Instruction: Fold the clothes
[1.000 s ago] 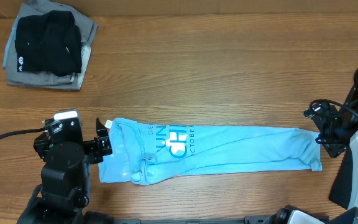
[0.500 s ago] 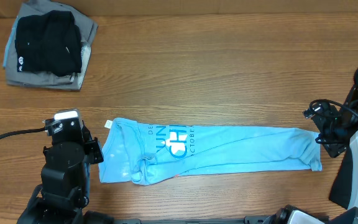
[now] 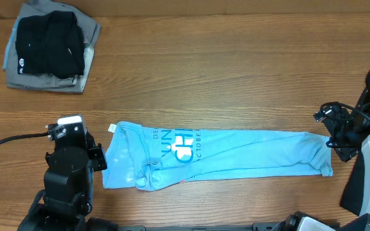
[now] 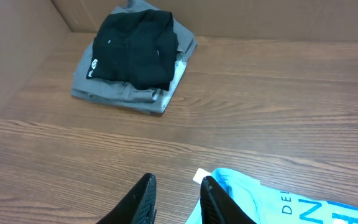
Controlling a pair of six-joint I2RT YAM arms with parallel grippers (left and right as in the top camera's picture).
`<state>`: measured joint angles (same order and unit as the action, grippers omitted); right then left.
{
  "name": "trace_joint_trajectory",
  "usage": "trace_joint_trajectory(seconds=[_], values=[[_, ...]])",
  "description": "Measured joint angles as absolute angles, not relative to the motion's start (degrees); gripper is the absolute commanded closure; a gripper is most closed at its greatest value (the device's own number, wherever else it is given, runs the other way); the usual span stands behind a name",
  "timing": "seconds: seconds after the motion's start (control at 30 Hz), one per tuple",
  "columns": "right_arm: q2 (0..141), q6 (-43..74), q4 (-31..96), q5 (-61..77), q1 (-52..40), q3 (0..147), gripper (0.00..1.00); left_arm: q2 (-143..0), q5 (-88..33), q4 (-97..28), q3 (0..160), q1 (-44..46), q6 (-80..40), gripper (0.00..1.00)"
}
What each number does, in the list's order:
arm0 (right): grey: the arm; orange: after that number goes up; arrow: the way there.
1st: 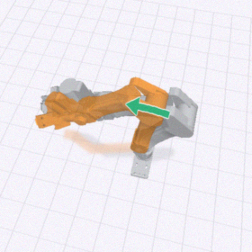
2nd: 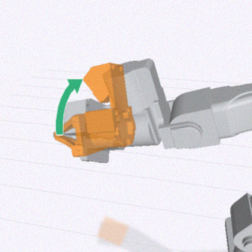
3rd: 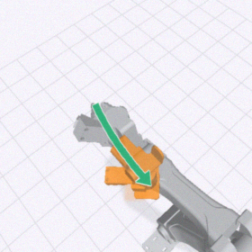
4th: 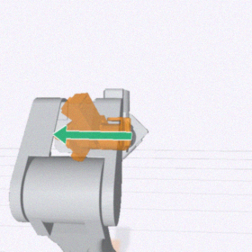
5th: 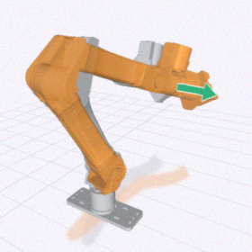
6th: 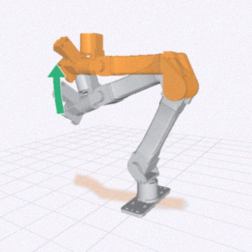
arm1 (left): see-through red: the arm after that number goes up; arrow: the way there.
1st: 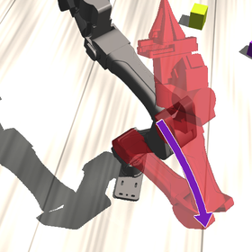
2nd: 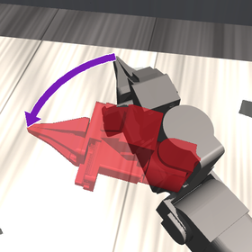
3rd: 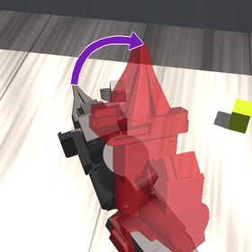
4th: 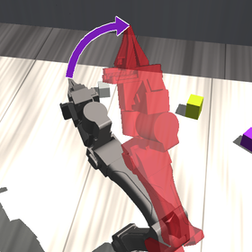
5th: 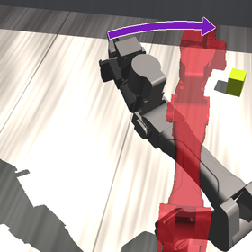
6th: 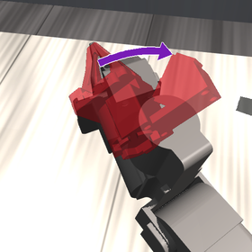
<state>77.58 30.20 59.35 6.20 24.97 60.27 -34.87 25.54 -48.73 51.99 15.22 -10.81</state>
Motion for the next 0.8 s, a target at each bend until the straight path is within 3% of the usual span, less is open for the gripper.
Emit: trace_joint_trajectory(seconds=[0.8], values=[[77.58,30.15,59.20,6.20,24.97,60.27,0.00,-34.87,25.54,-49.56,51.99,15.22,-10.81,0.72]])
